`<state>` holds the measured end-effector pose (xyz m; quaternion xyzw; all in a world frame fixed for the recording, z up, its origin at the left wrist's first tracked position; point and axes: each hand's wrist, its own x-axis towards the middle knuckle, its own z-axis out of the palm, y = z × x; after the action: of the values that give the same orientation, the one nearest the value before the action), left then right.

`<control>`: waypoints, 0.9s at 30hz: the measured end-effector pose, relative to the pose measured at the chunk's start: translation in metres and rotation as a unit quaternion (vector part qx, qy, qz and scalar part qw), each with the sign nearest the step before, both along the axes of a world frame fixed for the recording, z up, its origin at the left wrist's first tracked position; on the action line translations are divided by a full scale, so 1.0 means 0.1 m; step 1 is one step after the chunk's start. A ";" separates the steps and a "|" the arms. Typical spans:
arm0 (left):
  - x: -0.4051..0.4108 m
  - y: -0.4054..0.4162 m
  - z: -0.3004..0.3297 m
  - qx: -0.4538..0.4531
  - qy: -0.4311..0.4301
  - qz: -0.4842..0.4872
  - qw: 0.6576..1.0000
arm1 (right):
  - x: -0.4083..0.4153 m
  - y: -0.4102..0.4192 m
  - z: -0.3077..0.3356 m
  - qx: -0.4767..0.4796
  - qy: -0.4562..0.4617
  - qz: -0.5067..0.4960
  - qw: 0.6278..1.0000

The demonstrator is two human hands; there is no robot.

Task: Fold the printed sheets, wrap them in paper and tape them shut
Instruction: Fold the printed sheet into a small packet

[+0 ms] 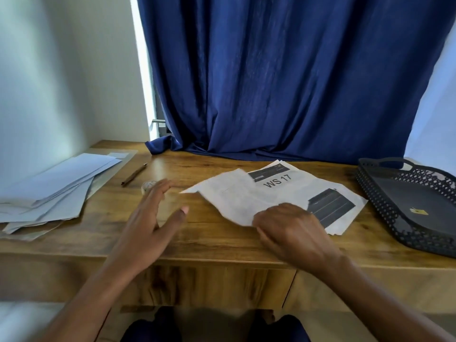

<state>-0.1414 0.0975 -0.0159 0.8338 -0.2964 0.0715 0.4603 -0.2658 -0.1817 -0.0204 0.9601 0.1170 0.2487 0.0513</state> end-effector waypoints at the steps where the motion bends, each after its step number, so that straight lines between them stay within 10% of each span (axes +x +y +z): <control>1: 0.01 0.03 0.03 0.005 -0.023 0.002 1.000 | -0.01 0.08 -0.06 0.000 -0.012 0.038 0.999; 9: 0.17 0.03 0.02 0.278 -0.117 0.024 0.953 | -0.02 0.05 -0.23 -0.028 0.024 0.111 0.993; 27: 0.41 -0.69 -0.42 0.378 -0.092 -0.098 0.916 | 0.21 0.26 -0.09 0.169 0.133 -0.103 0.971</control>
<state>-0.1007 0.0287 -0.0576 0.9021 -0.4225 -0.0154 0.0866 -0.2445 -0.1555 -0.0298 0.9862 -0.0204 0.1287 -0.1021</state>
